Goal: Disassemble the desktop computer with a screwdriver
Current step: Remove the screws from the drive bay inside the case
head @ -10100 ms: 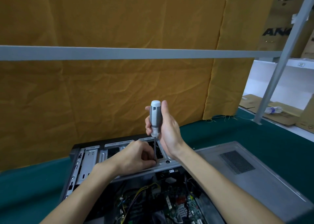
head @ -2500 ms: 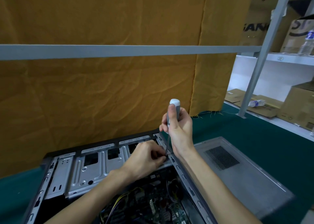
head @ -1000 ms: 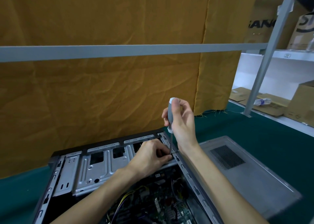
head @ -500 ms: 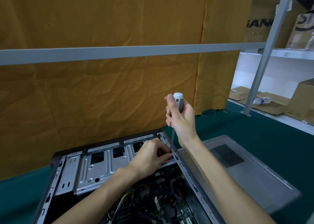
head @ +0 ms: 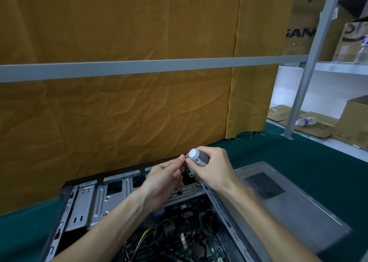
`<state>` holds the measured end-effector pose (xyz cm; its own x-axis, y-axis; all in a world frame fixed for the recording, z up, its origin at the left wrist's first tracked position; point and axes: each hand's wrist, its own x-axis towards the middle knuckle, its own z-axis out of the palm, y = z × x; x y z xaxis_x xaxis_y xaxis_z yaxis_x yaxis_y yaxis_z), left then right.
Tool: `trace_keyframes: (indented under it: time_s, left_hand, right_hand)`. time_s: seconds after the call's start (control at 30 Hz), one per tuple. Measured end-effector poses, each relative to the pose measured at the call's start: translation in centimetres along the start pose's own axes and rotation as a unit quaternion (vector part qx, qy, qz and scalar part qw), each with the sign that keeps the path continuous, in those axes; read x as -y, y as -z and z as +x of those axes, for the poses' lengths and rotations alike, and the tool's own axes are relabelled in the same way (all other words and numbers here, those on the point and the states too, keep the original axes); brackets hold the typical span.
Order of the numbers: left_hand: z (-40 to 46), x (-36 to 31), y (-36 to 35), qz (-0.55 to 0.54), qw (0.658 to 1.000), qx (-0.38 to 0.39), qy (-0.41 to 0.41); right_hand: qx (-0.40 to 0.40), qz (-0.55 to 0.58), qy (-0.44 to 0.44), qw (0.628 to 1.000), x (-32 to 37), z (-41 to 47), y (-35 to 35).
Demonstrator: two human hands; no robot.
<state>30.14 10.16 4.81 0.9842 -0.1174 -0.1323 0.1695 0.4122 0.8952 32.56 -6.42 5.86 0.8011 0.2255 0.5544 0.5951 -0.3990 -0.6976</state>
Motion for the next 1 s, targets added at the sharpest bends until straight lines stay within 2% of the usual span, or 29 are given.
trace_keyframes:
  time_s: [0.17, 0.23, 0.27, 0.3, 0.37, 0.4, 0.43, 0.47, 0.57, 0.67, 0.87, 1.0]
  left_hand:
    - [0.0, 0.4, -0.4, -0.056, 0.998, 0.009, 0.034]
    - [-0.2, 0.1, -0.2, 0.024, 1.0, 0.008, -0.011]
    - [-0.2, 0.0, 0.1, 0.131, 0.989, -0.007, -0.067]
    - [-0.1, -0.1, 0.7, 0.276, 0.95, -0.038, -0.141]
    - [0.3, 0.0, 2.4, 0.544, 0.791, -0.073, -0.272]
    - [0.5, 0.0, 3.2, 0.618, 0.728, -0.064, -0.289]
    - [0.8, 0.2, 3.9, 0.661, 0.694, -0.052, -0.281]
    - [1.1, 0.5, 4.5, 0.683, 0.68, -0.042, -0.263]
    - [1.7, 1.3, 5.5, 0.703, 0.67, -0.035, -0.234]
    - [1.8, 1.4, 5.7, 0.708, 0.66, -0.043, -0.247]
    - [2.1, 1.6, 5.7, 0.71, 0.652, -0.05, -0.263]
    - [2.1, 1.6, 5.8, 0.713, 0.649, -0.053, -0.262]
  right_hand:
    - [-0.018, -0.068, 0.08, 0.994, 0.1, -0.2, 0.0]
    - [-0.03, -0.083, 0.075, 0.993, -0.6, -0.2, 0.2]
    - [-0.033, -0.083, 0.054, 0.995, -1.4, 0.0, 0.5]
    - [-0.036, -0.083, 0.02, 0.996, -2.3, 0.4, 0.9]
    - [-0.048, -0.104, -0.072, 0.991, -5.2, 1.5, 2.1]
    - [-0.057, -0.128, -0.123, 0.982, -6.9, 2.1, 2.8]
    - [-0.062, -0.154, -0.173, 0.971, -8.7, 2.5, 3.4]
    - [-0.061, -0.178, -0.217, 0.958, -10.5, 2.8, 3.9]
    - [-0.014, -0.234, -0.306, 0.923, -15.6, 3.1, 4.7]
    - [0.046, -0.291, -0.34, 0.893, -18.5, 3.4, 4.0]
    - [0.101, -0.319, -0.334, 0.881, -20.7, 4.7, 1.2]
    - [0.107, -0.319, -0.344, 0.877, -21.6, 4.5, 0.8]
